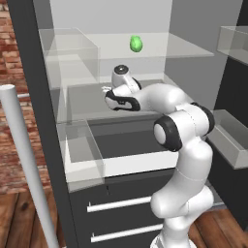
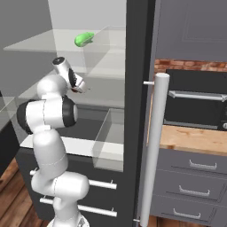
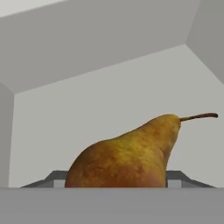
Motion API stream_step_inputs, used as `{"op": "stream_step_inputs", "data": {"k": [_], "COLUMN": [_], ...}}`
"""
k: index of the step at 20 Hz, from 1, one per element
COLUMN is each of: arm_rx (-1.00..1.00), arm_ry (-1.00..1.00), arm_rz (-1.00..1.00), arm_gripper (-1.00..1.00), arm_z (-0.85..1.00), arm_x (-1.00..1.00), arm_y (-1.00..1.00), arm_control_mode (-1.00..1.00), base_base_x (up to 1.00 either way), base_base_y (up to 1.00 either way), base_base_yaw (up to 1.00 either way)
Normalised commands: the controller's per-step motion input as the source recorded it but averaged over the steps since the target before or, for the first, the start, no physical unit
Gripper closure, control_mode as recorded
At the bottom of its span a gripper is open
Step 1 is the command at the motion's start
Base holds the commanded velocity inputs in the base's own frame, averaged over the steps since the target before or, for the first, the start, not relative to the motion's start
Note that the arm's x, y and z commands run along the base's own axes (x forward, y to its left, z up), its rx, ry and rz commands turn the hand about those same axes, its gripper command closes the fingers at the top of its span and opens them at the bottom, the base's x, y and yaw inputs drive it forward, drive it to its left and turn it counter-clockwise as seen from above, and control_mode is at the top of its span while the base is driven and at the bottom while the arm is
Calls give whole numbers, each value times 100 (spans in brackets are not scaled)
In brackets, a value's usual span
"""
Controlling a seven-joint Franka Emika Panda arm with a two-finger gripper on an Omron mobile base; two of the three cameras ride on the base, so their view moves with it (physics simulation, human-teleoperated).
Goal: Place the cold items (corn and pear) from the fridge in one tupperware on the dining counter. Place the warm items (kebab skewer and hot dog) in the stove area in another tupperware.
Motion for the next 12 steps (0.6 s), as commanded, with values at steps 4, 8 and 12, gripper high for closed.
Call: {"op": "stream_step_inputs", "data": {"k": [4,8,12], "arm_rx": [16,28,22], "arm_ry": [-19,-42,-44], "arm_rz": [-1,-5,0], "arm_gripper": [100,100,100], "arm_z": [-2,0,3], "arm_x": [-45,-74,-96], "arm_y": [-7,-10,-19], "arm_control_mode": [-100,-100,-100], "base_base_x": [0,0,0], "base_base_y": [0,0,0], "base_base_yaw": [0,0,0]}}
